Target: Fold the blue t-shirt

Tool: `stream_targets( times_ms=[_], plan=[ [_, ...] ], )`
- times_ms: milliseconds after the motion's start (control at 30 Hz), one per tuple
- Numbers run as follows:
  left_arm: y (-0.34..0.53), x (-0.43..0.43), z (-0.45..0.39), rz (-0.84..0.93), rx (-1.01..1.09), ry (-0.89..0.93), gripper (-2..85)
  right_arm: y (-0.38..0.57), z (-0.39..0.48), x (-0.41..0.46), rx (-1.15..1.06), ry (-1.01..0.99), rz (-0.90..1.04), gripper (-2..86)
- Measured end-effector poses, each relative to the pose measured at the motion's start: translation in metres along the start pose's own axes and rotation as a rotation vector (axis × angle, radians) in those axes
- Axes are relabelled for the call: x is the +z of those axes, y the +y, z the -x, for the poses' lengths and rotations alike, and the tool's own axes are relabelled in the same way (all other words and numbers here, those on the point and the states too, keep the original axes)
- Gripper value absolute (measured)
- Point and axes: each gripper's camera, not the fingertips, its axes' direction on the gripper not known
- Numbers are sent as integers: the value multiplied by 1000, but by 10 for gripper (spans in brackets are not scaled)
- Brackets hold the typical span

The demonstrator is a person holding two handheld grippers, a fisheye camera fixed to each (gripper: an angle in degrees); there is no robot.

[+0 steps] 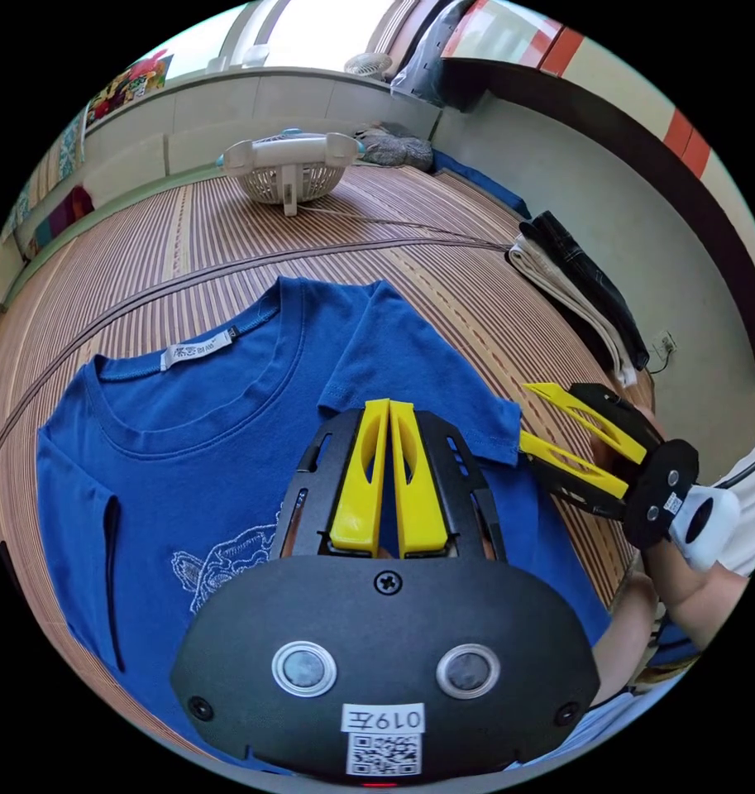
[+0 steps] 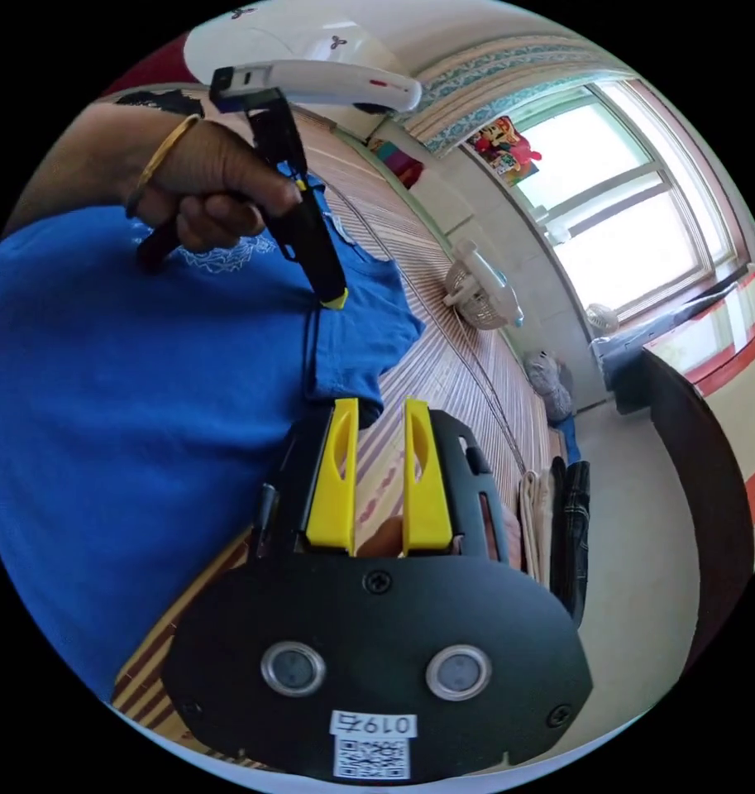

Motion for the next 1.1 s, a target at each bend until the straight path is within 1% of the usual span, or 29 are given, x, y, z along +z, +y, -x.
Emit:
stream_targets(
  times_ms=[100, 167, 233, 300, 400, 467, 533, 600, 667, 700, 767, 833, 900, 967, 1100],
  plan=[
    [1, 2, -3, -2, -5, 13, 7, -1, 8, -4, -88, 79, -3, 92],
    [1, 4, -5, 2, -10, 24, 7, 0, 27, -7, -211, 181, -22, 89],
    [2, 5, -8, 2, -11, 24, 7, -1, 41, -9, -280, 266, -52, 85],
    [2, 6, -13, 1, -7, 17, 7, -5, 48, -11, -316, 275, -62, 76],
    [3, 7, -22, 1, 1, 2, 7, -15, 35, -6, -218, 190, -6, 80],
    [4, 9, -29, 0, 7, -9, 7, -21, 14, -9, -86, 99, 9, 77],
    [5, 10, -33, -1, 11, -15, 7, -24, 9, -11, -62, 82, 20, 61],
    [6, 11, -38, 0, 15, -22, 7, -26, 17, -10, -123, 125, 50, 10],
    [7, 13, -44, 2, 19, -32, 7, -24, 35, -9, -244, 265, 76, -3],
    [7, 13, -45, 2, 20, -35, 7, -23, 41, -10, -279, 301, 80, -4],
    [9, 16, -49, 1, 21, -36, 7, -11, 70, -5, -436, 469, 89, -8],
    [9, 18, -50, 2, 17, -29, 7, 2, 87, 3, -508, 551, 89, -8],
    [10, 20, -52, 3, 16, -26, 7, 6, 91, 3, -502, 594, 68, -7],
    [11, 22, -57, 2, 22, -37, 6, 4, 86, 3, -451, 589, 60, -2],
    [12, 23, -68, -1, 50, -60, 6, 4, 81, 8, -429, 573, 56, 24]
  ],
)
